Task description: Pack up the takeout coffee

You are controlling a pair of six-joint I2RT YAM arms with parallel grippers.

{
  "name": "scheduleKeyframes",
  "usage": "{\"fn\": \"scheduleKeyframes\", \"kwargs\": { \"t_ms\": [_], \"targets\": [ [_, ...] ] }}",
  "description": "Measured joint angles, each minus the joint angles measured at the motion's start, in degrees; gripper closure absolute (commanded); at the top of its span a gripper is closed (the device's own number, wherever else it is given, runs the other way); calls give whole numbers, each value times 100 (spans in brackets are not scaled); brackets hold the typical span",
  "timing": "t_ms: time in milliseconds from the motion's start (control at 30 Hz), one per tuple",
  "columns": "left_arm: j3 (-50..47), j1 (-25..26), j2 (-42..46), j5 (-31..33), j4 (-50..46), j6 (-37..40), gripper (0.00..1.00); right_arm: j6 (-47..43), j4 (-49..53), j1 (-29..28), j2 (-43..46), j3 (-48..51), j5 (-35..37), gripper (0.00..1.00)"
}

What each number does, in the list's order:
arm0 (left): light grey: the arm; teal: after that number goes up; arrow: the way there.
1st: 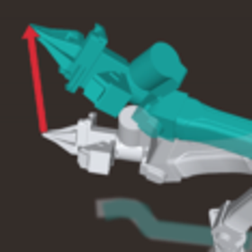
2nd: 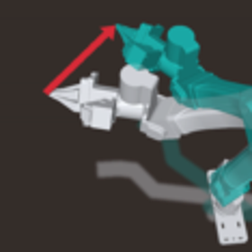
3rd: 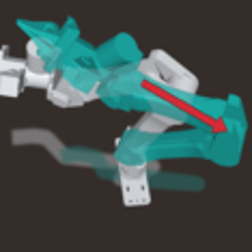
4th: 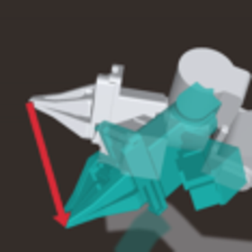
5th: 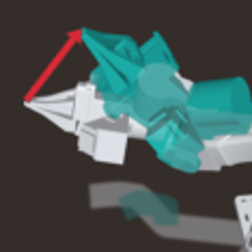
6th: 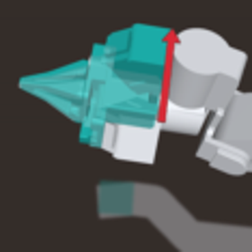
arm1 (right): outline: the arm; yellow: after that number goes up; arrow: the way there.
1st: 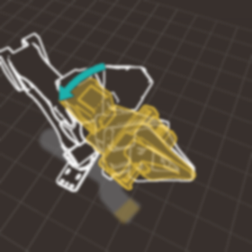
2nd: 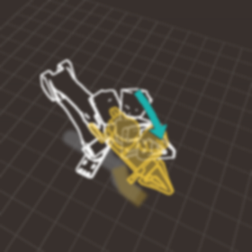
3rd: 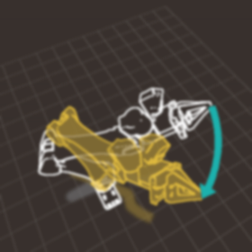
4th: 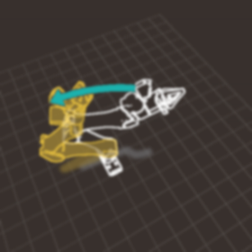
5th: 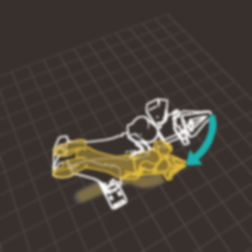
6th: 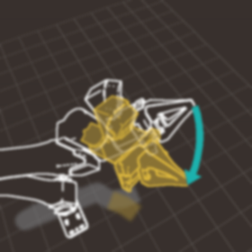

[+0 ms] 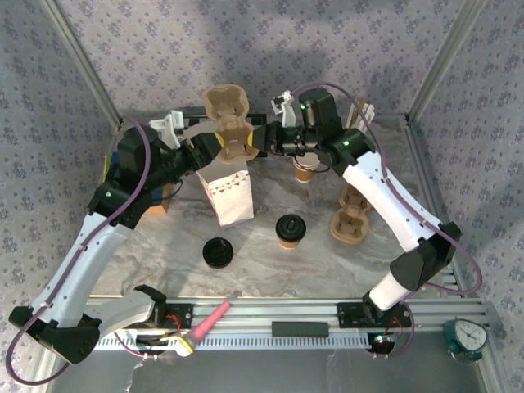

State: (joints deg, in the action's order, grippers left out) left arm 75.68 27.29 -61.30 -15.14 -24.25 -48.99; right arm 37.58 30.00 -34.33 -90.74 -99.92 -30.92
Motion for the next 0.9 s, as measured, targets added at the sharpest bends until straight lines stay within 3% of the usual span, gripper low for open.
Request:
{"fn": "scheduleKeyframes", "kwargs": {
  "t_ms": [500, 900],
  "targets": [
    [1591, -13, -494, 586, -1633, 66, 45, -776, 367, -675, 0, -378, 1331, 88],
    [3071, 444, -1589, 1596, -3012, 201, 48, -1108, 505, -1248, -22, -503, 2308, 89]
  ]
}}
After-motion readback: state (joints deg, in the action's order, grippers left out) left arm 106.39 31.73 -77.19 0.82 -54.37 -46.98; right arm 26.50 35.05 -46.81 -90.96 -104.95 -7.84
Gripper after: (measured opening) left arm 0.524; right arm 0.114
